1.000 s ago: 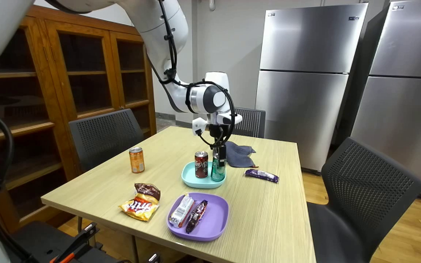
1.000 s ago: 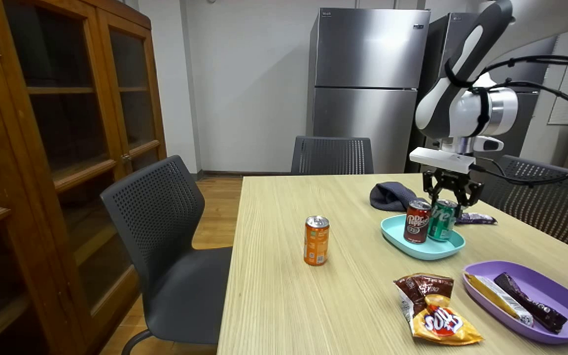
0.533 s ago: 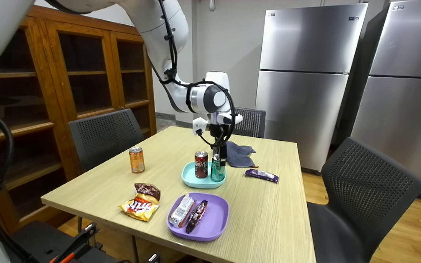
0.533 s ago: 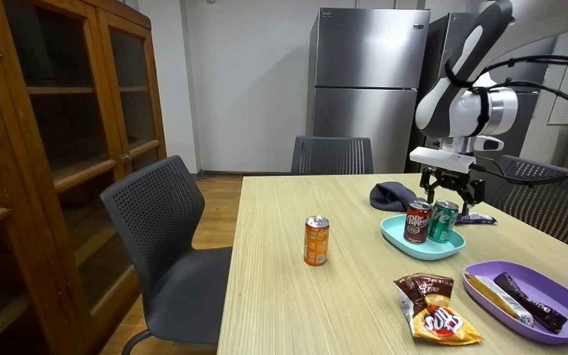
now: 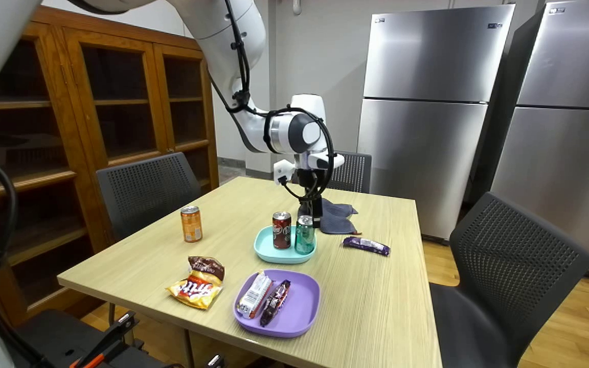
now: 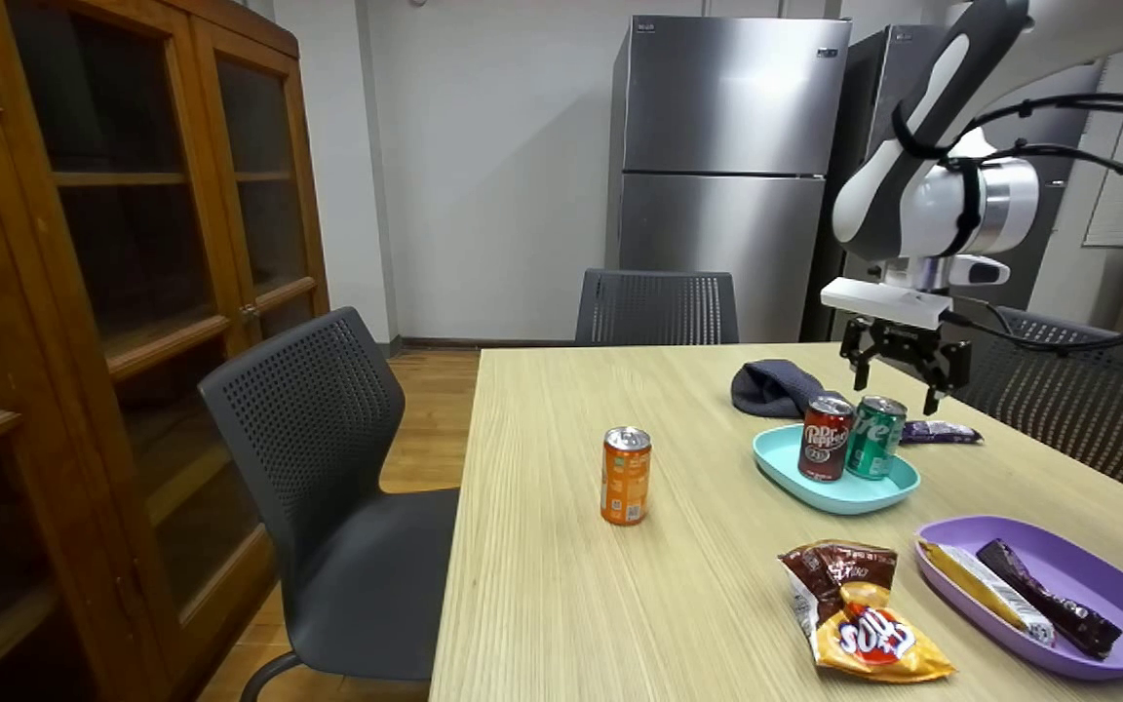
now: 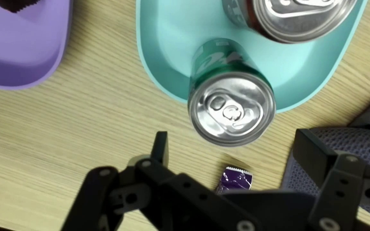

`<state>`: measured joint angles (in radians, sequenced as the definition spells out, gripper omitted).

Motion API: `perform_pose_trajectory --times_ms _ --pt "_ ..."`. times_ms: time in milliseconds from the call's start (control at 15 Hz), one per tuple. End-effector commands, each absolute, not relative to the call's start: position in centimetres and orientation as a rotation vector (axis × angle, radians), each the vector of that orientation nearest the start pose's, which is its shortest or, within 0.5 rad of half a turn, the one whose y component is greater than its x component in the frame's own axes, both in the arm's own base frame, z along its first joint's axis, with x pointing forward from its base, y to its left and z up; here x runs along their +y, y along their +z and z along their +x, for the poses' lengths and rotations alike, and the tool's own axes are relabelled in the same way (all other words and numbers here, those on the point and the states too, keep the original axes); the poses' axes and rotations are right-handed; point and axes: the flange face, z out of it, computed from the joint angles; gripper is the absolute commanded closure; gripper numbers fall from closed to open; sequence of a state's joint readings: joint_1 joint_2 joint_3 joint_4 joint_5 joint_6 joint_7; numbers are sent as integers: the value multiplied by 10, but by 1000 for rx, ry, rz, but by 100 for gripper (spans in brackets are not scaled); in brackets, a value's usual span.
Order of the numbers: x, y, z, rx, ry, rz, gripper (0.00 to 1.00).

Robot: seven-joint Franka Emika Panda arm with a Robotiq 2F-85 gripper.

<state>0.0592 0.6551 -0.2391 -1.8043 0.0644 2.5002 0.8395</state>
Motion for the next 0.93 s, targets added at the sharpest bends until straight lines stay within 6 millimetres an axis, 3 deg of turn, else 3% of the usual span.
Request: perform_pose_trajectory --times_ms 0,467,533,600,867 --pt "-121 216 646 1570 -137 -2809 0" --pt "-151 225 644 1629 -165 -2778 0" --pt "-153 225 643 1581 -184 -2789 0" --pt "-150 213 646 1638 -187 -2767 0" --pt "-154 214 645 1617 -187 -2780 0"
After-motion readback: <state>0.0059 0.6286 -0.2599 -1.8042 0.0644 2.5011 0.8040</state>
